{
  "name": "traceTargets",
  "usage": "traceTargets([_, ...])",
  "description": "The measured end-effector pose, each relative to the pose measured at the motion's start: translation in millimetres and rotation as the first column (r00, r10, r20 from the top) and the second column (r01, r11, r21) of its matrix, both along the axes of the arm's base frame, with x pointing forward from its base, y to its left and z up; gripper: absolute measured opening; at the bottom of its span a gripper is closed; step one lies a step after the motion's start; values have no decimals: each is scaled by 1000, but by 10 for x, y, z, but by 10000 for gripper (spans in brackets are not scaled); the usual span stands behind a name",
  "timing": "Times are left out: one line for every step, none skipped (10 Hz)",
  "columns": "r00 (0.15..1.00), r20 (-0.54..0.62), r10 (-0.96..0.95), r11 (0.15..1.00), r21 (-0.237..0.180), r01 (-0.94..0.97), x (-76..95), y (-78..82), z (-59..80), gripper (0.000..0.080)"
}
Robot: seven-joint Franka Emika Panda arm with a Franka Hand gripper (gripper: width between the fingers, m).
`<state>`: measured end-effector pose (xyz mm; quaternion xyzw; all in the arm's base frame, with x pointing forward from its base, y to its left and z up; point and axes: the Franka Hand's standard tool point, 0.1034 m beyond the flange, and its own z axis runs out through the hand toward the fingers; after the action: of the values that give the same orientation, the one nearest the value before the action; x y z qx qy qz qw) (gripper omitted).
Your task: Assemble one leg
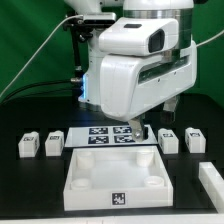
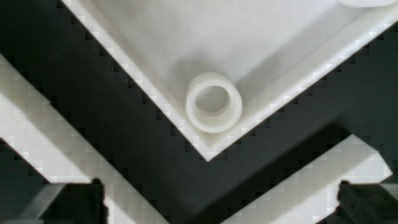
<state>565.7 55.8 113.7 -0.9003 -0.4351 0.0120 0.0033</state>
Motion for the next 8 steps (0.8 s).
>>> traceTargets([1000, 0, 0, 1000, 0, 0, 0, 0, 0, 650])
traceTargets([1000, 0, 0, 1000, 0, 0, 0, 0, 0, 650])
traceTargets([1000, 0, 0, 1000, 0, 0, 0, 0, 0, 650])
traceTargets([1000, 0, 21, 1000, 1, -21, 0, -1, 0, 650])
traceTargets([1000, 0, 21, 1000, 1, -21, -1, -1, -1, 650])
traceTargets([999, 1, 36, 999, 0, -36, -18, -2, -16, 650])
traceTargets([976, 28, 215, 977, 1, -215, -174, -24, -93, 650])
traceTargets([942, 25, 335, 942, 2, -335, -491, -109, -198, 650])
